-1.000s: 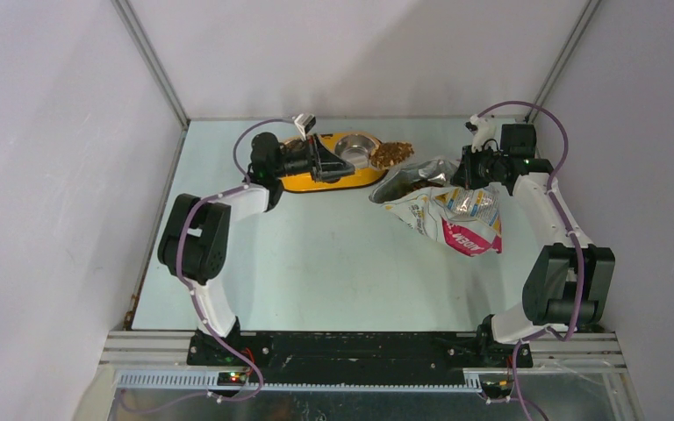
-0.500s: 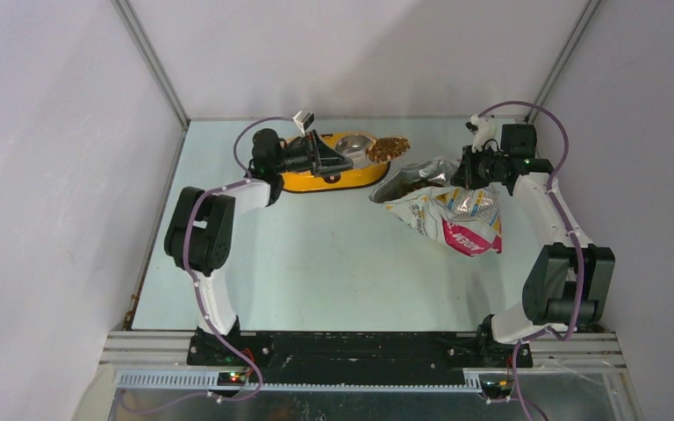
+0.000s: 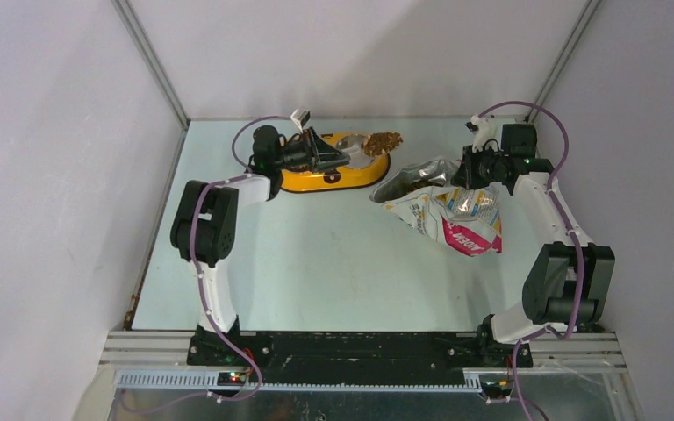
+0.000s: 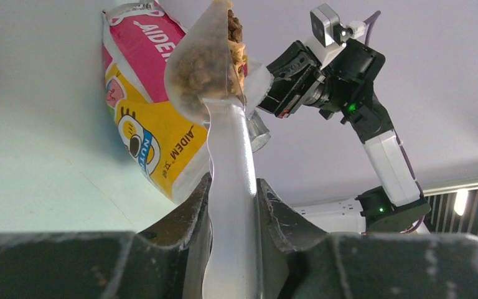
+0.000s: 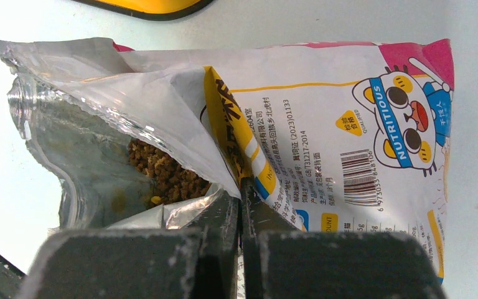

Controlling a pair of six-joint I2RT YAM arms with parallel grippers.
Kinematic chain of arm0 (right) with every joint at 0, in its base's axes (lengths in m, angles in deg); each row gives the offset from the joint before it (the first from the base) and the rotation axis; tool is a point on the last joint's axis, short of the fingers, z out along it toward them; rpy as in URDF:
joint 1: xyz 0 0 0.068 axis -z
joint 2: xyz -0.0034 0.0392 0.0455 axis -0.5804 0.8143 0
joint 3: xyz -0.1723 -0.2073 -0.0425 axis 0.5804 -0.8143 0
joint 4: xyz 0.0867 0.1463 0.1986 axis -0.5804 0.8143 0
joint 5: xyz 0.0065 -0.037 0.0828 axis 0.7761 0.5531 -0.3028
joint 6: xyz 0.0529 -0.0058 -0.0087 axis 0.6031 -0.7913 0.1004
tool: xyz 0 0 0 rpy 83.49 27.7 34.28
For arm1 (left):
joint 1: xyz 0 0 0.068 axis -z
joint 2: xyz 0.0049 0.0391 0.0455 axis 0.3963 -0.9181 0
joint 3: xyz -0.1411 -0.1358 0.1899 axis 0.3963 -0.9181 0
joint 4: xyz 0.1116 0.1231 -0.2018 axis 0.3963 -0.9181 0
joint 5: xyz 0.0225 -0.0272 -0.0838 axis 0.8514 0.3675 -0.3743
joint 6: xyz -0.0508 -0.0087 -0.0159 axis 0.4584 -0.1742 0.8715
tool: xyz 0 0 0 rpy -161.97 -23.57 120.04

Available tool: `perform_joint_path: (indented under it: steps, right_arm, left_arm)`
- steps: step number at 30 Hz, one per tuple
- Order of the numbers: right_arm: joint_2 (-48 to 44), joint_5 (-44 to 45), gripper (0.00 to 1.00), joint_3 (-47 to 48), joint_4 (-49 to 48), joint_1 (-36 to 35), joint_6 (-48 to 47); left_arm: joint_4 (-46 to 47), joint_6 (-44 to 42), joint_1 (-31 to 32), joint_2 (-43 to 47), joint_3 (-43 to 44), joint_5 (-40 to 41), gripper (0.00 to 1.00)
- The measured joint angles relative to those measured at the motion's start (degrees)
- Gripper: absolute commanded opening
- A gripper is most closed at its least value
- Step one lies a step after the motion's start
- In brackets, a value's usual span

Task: Serve the pet food
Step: Pour the pet food into the pet food bowl.

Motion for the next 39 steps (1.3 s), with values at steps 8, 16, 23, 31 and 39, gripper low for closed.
perform_joint_path:
  steps: [8,16,23,31,39]
  right_arm:
    - [0.09,0.00,0.00,0.02,-0.02,0.00,0.00]
    - [0.11,-0.02,0.00,0.02,-0.02,0.04,0.00]
    - [0.20,-0.02,0.00,0.02,-0.02,0.11,0.00]
    - [0.22,-0.04,0.00,0.02,-0.02,0.11,-0.02]
    - [0.35,-0.04,0.00,0.02,-0.02,0.15,-0.02]
  left_arm:
    - [-0.15,-0.07,-0.46,-2.34,1.31,0.61,0.00]
    - [-0.37,-0.20,-1.29,-4.90,2.97,1.38,0.00]
    - [-1.36,-0.92,-2.16,-6.80,4.11,1.99,0.00]
    - [-3.17,-2.67,-3.08,-8.28,5.95,2.89,0.00]
    - [-5.01,-3.96,-4.39,-11.21,6.80,3.54,0.00]
